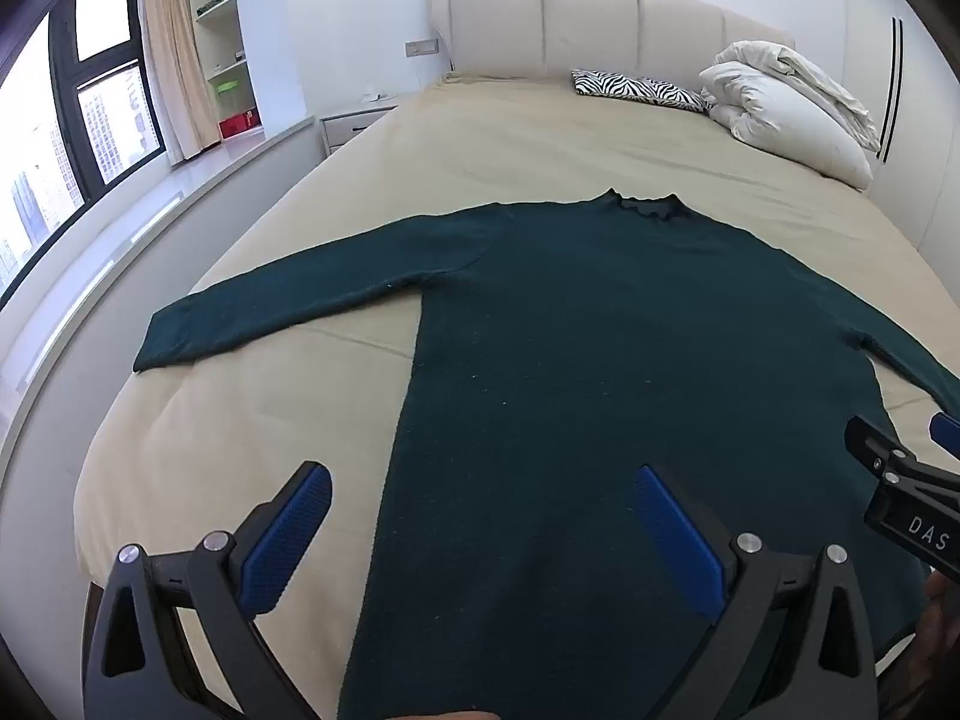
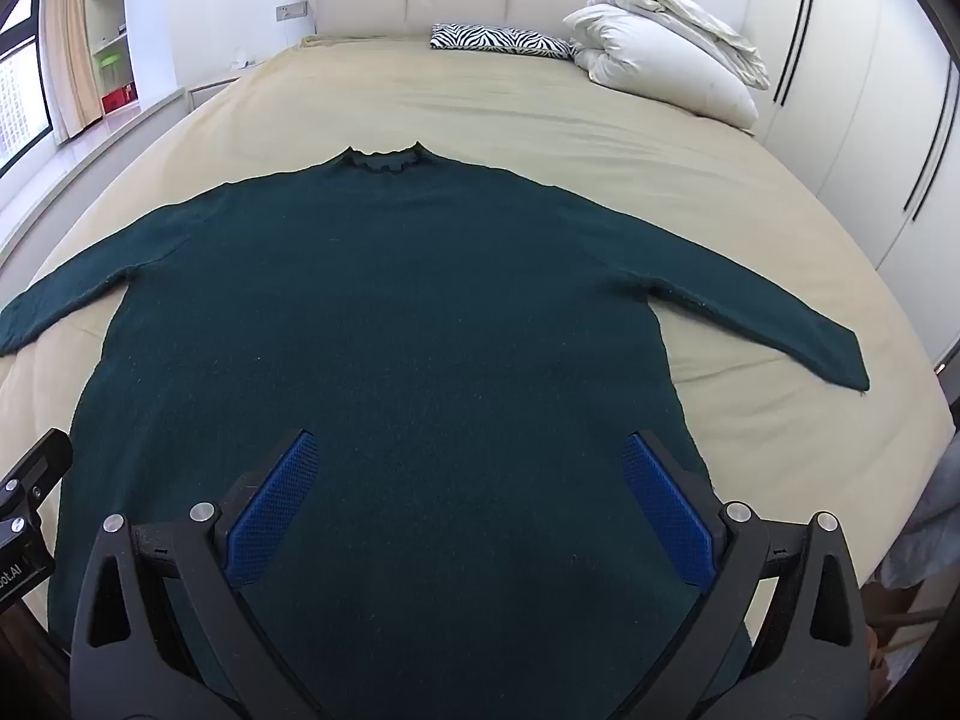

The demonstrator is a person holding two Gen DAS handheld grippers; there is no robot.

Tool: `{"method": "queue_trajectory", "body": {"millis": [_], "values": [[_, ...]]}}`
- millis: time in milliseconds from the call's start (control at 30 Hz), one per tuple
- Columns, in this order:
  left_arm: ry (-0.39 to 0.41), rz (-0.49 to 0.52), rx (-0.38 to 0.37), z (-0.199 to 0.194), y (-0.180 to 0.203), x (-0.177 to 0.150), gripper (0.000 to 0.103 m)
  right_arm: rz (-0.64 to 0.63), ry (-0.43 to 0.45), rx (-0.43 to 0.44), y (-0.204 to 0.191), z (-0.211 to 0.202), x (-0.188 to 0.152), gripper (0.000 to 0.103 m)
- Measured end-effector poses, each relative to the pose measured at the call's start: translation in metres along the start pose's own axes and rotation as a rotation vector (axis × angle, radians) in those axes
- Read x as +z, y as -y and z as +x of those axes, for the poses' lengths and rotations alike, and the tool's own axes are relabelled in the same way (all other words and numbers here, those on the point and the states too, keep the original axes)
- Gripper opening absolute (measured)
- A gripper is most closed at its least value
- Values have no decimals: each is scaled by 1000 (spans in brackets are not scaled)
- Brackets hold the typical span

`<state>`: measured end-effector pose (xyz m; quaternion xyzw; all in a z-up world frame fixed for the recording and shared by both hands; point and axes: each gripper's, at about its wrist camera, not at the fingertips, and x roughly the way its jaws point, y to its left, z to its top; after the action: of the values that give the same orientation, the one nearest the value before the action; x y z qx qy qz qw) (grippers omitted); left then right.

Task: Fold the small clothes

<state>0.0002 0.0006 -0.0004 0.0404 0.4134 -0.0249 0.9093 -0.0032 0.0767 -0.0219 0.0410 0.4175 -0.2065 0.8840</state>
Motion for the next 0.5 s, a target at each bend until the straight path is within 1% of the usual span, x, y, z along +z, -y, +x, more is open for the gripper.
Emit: {"method": "queue_trajectory", "body": {"millis": [133,300,333,433,500], "values": [[-6,0,5,-2,2,3,103,0,-4,5,0,0,0,103],[-3,-10,-8,0,-7,-1,103,-8,-2,3,0,-2,-1,103],[-4,-10,-8,0,-7,-1,103,-9,-2,3,-2,-2,-8,103],[-7,-13,-6,0,-5,0,103,-12,-1,3,-3,-5,-12,103],[-7,-12,-2,1,-3,0,103,-11,-9,4,-4,2,-5,103]]}}
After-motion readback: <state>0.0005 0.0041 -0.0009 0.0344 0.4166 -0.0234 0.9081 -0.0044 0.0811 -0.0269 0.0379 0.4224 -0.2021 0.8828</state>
